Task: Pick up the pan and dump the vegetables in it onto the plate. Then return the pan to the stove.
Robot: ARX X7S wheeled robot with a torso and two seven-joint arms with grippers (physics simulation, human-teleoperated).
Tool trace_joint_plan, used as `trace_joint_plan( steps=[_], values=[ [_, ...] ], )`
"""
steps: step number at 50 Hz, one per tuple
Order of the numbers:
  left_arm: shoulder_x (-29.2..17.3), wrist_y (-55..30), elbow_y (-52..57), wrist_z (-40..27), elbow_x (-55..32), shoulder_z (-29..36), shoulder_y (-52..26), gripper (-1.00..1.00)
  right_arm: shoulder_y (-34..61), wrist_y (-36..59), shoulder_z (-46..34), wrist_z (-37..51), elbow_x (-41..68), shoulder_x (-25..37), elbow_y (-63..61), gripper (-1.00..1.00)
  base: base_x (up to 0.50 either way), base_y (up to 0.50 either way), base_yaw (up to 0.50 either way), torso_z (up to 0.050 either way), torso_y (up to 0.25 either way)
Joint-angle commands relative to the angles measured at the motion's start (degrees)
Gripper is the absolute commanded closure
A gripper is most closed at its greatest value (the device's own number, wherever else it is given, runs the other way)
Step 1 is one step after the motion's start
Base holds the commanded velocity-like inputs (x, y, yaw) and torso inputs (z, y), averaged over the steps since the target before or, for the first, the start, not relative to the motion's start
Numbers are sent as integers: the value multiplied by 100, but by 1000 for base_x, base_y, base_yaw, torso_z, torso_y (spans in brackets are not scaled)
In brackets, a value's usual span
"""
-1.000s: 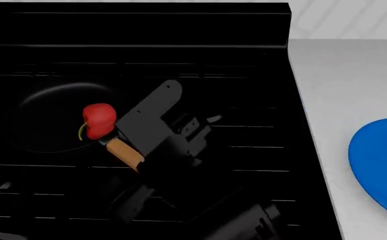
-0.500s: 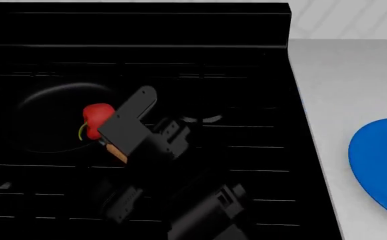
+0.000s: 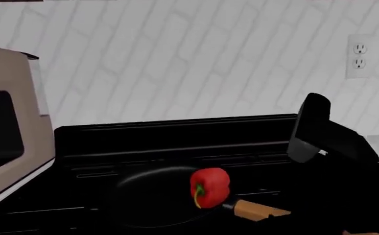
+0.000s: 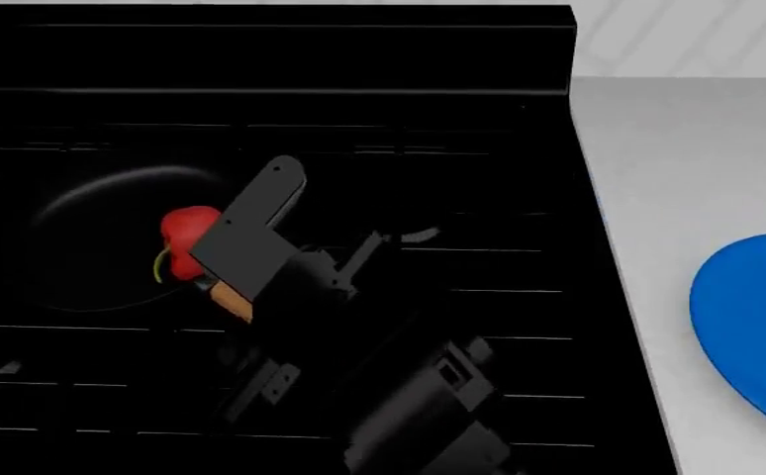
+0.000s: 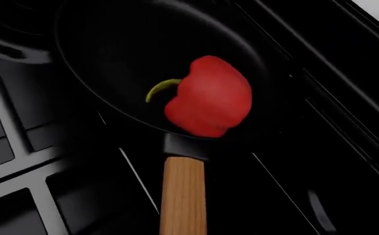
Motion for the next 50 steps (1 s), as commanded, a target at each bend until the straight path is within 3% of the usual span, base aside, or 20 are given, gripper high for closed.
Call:
trace_joint_plan(
  steps=[1, 16, 31, 50],
  values=[
    [-8, 189, -124, 23, -44, -16, 92, -100, 459, 673, 45, 158, 196, 224, -936, 100, 0, 0, 0, 0, 0],
    [-87, 69, -33, -65, 4, 113, 68, -100, 587, 879, 553, 456, 380, 497, -1587, 100, 0, 0, 0, 0, 2],
    [-101, 47, -37, -117, -36, 176, -9, -100, 988, 1698, 843, 656, 618, 736, -2516, 100, 0, 0, 0, 0, 4],
    [-156, 233, -165, -131, -34, 183, 117, -100, 265, 2374, 1840, 1405, 1014, 1243, -4036, 100, 0, 0, 0, 1, 4]
  ],
)
